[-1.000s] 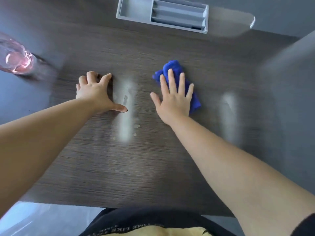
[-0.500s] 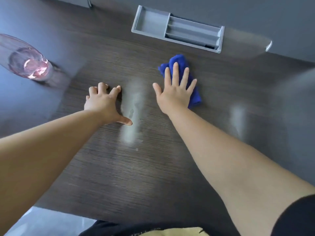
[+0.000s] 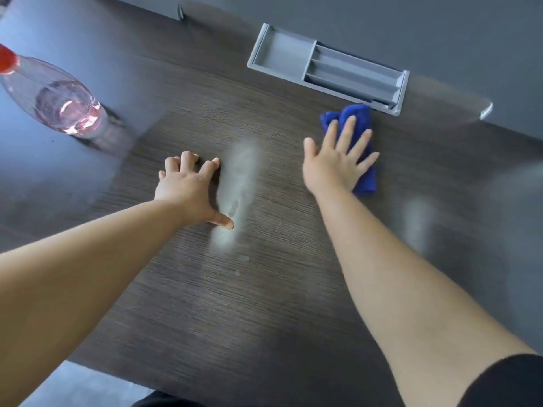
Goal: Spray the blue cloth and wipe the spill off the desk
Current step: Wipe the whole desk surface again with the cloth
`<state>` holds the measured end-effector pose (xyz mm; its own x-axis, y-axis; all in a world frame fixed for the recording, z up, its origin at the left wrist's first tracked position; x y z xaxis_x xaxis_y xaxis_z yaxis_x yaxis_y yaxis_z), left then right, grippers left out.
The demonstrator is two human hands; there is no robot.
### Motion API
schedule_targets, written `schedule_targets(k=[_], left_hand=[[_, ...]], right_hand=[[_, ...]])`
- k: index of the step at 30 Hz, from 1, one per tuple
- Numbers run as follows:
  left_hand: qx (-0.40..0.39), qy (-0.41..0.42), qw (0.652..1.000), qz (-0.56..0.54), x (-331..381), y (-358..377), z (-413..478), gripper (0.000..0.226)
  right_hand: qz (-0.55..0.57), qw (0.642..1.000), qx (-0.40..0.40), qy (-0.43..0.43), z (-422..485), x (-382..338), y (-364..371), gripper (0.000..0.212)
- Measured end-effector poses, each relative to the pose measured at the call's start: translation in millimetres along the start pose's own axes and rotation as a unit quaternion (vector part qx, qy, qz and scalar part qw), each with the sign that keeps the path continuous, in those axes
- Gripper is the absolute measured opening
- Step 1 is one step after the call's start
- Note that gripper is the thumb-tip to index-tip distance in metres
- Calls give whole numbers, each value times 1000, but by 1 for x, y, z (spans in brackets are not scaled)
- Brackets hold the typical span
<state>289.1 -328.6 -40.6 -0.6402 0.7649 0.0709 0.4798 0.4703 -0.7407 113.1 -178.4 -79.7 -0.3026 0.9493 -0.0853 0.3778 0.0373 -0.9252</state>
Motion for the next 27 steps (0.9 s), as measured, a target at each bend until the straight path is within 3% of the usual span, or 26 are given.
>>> schedule_targets(k=[2, 5, 7, 9, 11, 14, 15, 17, 19, 21, 23, 27], left_hand=[[5, 0, 1000, 1, -1, 1, 0, 130], [9, 5, 1000, -2, -3, 1, 1, 130], [13, 8, 1000, -2, -3, 2, 1, 129], [14, 12, 1000, 2, -4, 1, 1, 129], [17, 15, 1000, 4, -5, 2, 1, 128], [13, 20, 1000, 6, -4, 2, 0, 128], [14, 23, 1000, 7, -5, 2, -1, 127], [18, 29, 999, -12, -7, 2, -3, 121], [20, 39, 996, -76, -15, -3, -4, 102], [18, 56, 989, -137, -27, -13, -3, 84], [17, 77, 987, -137, -42, -22, -2, 78], [58, 62, 993, -79, -78, -32, 0, 97]], right_hand=[[-34, 993, 1, -109, -21, -27, 17, 66], [-106, 938, -2, -331, -42, -15, 22, 66], [-133, 911, -12, -390, -24, 11, 11, 63], [-124, 941, -20, -314, 5, 30, -5, 63], [-76, 984, -15, -161, 26, 26, -15, 61], [-20, 999, -37, -11, 25, -28, -11, 70], [-20, 999, -46, -20, 16, -48, -8, 71], [-53, 989, -65, -124, -8, -73, 1, 70], [-88, 960, -81, -252, -28, -67, 7, 65], [-128, 936, -77, -320, -25, -46, 1, 59], [-130, 949, -69, -277, -7, -34, -7, 56], [-29, 998, -38, -28, 15, -75, -6, 65]])
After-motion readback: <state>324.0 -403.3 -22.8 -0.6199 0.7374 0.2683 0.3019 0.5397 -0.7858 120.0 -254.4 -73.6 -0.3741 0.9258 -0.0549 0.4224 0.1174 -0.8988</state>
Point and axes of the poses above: each hand's wrist, its own z-axis towards the middle knuckle, its own y-axis out of the palm, x = y × z, the point moved 1 cm from there along z, towards the middle knuckle, and after that the axes turned 9 degrees about -x, right-handed, at the moved point
